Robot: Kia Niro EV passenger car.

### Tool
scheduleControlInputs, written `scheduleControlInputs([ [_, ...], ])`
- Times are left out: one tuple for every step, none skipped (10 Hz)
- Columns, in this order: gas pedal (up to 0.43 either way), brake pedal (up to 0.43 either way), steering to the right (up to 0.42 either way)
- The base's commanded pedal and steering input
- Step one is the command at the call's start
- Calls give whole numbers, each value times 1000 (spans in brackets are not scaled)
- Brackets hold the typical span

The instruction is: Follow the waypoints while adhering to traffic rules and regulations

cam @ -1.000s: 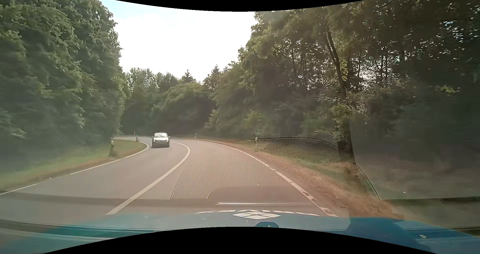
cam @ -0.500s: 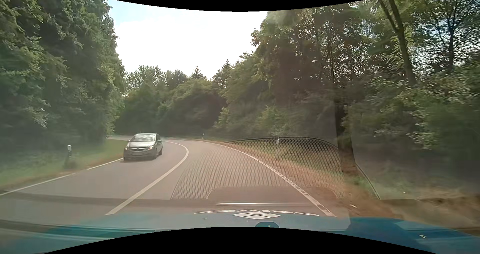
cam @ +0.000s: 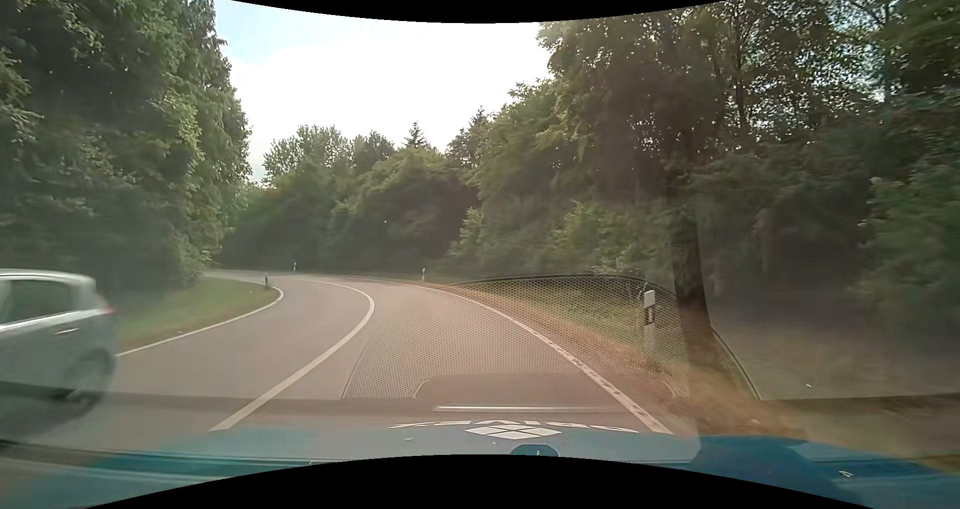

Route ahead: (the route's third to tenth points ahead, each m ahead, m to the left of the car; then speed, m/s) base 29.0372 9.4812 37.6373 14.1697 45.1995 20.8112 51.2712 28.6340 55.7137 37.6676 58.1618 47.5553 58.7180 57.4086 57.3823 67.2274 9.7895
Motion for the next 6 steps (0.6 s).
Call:
scheduleControlInputs([
  [157, 0, -58],
  [157, 0, -58],
  [157, 0, -59],
  [157, 0, -59],
  [157, 0, -59],
  [157, 0, -59],
])
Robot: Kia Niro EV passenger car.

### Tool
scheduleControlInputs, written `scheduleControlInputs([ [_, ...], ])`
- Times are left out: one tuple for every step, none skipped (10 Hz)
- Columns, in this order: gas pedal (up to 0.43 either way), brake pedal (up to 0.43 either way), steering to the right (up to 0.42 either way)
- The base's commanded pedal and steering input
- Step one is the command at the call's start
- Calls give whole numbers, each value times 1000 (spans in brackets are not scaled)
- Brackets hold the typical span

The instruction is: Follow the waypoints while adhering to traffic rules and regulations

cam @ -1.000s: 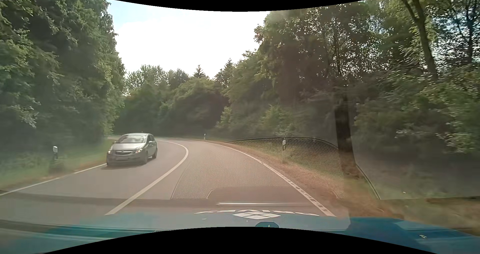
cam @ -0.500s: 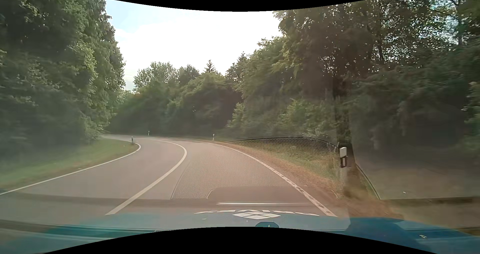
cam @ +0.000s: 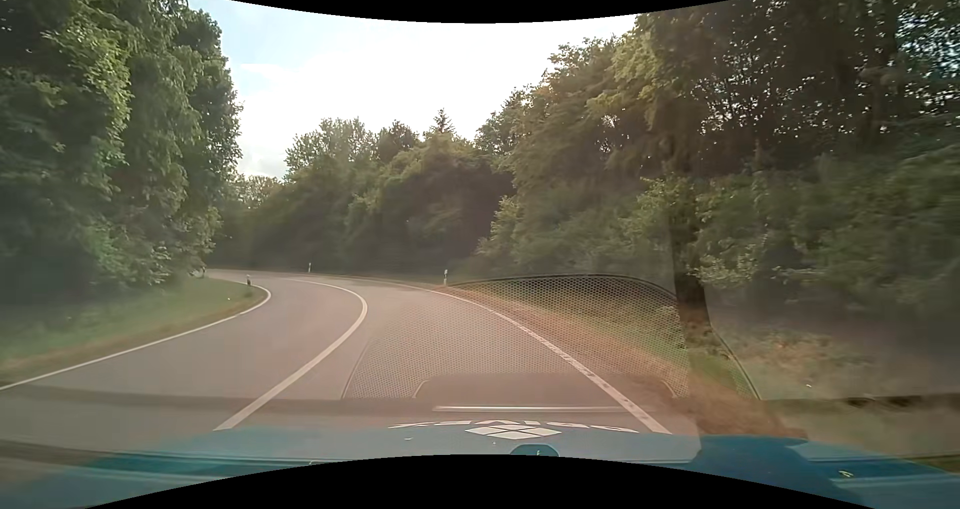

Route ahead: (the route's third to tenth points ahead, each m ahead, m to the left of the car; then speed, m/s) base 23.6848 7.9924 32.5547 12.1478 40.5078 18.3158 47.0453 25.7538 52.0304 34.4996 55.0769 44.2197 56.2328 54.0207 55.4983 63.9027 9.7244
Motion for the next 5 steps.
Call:
scheduleControlInputs([
  [157, 0, -60],
  [157, 0, -63],
  [157, 0, -63],
  [157, 0, -63],
  [157, 0, -65],
])
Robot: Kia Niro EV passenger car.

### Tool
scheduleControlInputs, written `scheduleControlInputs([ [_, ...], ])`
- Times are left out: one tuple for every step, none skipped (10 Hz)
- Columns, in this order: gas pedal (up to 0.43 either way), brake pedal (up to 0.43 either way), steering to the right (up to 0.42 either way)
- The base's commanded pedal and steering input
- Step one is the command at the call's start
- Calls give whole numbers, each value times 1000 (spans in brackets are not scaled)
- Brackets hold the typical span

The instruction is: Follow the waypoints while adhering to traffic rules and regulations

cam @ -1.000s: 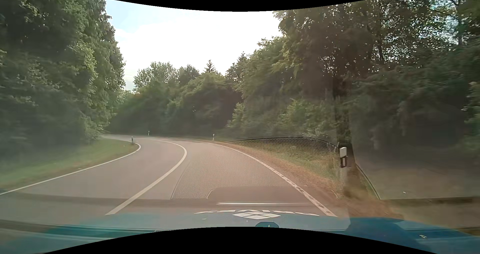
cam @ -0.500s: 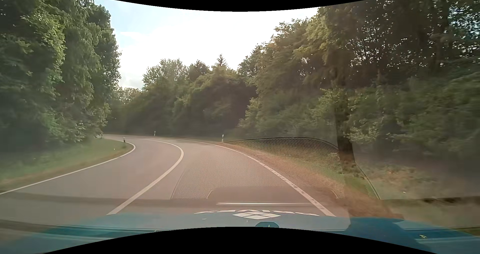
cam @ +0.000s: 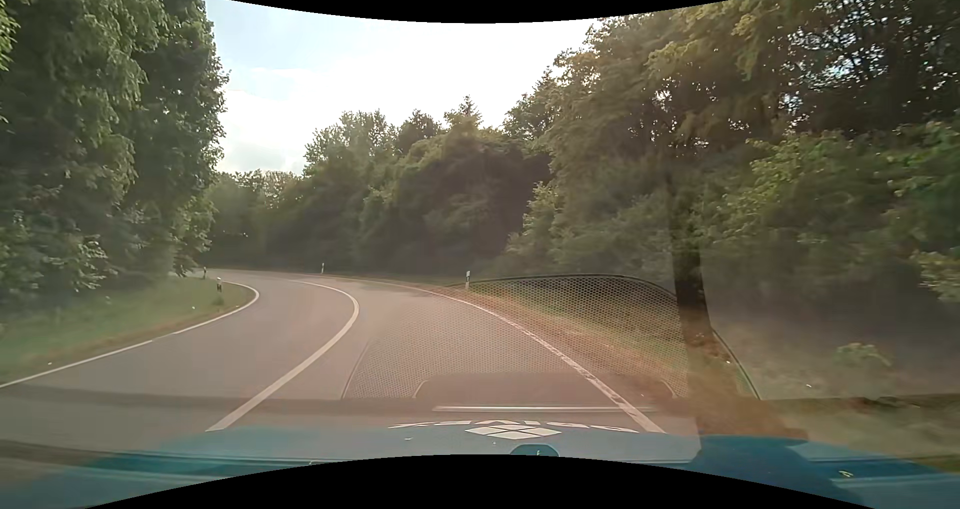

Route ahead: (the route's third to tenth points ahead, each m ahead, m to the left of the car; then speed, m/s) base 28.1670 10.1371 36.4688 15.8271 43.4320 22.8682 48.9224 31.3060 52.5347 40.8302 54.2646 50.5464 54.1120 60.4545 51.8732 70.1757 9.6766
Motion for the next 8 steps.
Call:
scheduleControlInputs([
  [157, 0, -69],
  [157, 0, -71],
  [157, 0, -73],
  [157, 0, -75],
  [157, 0, -76],
  [157, 0, -77],
  [157, 0, -77],
  [157, 0, -77],
])
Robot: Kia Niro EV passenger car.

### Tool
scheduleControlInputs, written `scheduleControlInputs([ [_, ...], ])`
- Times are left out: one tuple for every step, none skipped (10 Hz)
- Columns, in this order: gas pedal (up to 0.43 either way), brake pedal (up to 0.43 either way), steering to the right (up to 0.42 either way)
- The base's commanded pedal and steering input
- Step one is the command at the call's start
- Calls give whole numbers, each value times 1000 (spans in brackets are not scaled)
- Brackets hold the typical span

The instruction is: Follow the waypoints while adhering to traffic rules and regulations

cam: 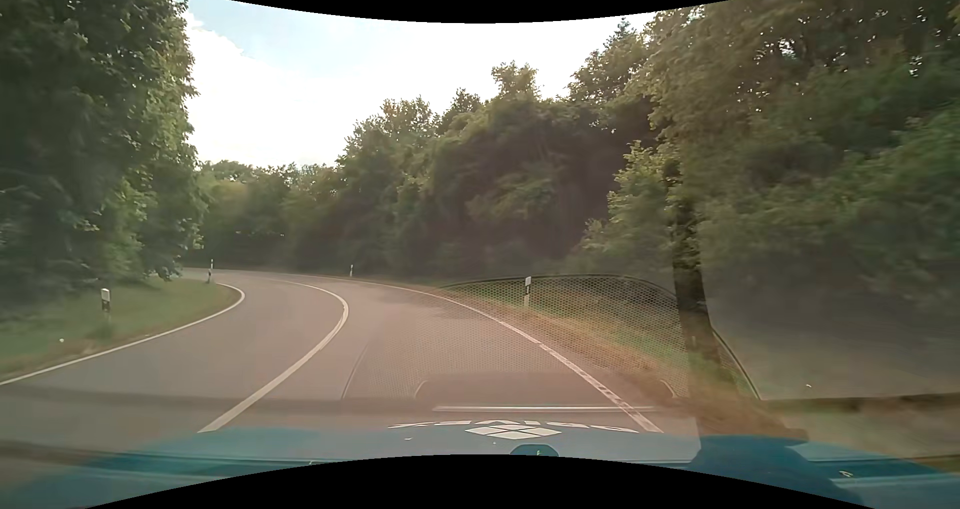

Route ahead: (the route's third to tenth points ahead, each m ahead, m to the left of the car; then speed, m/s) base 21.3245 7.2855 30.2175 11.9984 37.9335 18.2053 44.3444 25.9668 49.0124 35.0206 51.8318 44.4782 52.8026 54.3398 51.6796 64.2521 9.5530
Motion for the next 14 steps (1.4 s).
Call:
scheduleControlInputs([
  [157, 0, -78],
  [157, 0, -79],
  [157, 0, -80],
  [157, 0, -80],
  [157, 0, -80],
  [157, 0, -80],
  [157, 0, -81],
  [157, 0, -83],
  [157, 0, -85],
  [157, 0, -88],
  [157, 0, -89],
  [157, 0, -90],
  [157, 0, -91],
  [157, 0, -93],
])
